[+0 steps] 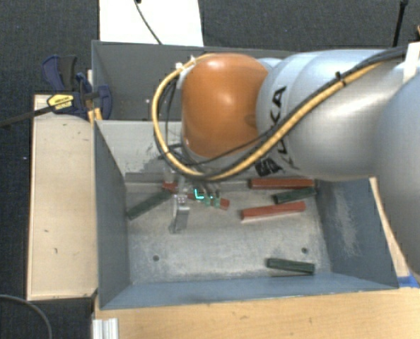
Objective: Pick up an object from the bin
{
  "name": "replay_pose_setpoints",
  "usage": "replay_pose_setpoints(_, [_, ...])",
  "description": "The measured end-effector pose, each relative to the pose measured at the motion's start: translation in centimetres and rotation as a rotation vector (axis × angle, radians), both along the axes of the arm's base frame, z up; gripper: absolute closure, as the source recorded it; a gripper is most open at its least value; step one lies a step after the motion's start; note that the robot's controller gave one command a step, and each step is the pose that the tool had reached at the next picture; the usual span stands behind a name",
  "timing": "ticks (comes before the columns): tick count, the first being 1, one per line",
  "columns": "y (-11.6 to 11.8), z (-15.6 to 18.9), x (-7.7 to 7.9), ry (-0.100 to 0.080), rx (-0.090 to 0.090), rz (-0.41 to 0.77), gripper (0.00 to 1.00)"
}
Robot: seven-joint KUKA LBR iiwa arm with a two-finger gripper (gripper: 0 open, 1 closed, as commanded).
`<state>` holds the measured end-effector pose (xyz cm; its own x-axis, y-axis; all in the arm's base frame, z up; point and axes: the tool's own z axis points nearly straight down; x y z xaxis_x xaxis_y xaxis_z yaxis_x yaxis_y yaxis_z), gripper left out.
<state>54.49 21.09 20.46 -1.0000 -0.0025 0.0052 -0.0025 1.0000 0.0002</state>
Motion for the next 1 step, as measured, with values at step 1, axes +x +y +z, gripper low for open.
replay_pose_setpoints(1, [-0.88,-10.87,2.01,0.0,-0.002,-0.038,0.0])
